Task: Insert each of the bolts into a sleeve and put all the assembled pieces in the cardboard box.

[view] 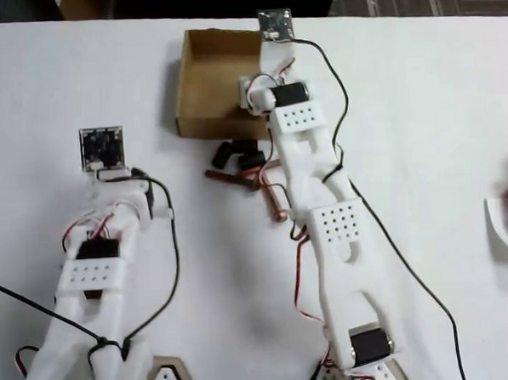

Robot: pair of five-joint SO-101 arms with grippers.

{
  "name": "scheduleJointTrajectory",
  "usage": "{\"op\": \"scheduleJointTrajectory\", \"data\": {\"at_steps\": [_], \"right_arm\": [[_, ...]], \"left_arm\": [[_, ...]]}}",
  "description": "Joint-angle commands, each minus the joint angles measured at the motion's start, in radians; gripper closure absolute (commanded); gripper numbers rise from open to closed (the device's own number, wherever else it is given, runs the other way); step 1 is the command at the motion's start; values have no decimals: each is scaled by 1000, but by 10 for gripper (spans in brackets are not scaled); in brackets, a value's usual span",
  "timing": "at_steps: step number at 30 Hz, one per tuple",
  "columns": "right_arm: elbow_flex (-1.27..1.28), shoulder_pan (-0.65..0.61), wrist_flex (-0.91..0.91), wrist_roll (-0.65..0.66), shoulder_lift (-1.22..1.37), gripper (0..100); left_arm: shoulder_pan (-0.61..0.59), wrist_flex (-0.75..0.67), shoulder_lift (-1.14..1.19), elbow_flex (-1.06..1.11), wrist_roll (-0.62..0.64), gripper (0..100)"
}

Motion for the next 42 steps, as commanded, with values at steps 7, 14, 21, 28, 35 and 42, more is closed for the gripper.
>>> {"op": "scheduleJointTrajectory", "data": {"at_steps": [7,14,21,28,35,42], "right_arm": [[-55,12,-27,-3,-16,879],[-173,35,134,-3,-87,878],[-212,77,338,-3,-113,878],[-328,82,584,-2,-145,878],[-391,59,722,186,-148,879],[-341,-62,753,503,-153,880]], "left_arm": [[-3,-21,-34,-2,-11,943],[-3,-21,-34,-2,-11,943],[-3,-21,-34,-2,-11,943],[-3,-21,-34,-2,-11,943],[-3,-21,-34,-2,-11,943],[-3,-21,-34,-2,-11,943]]}}
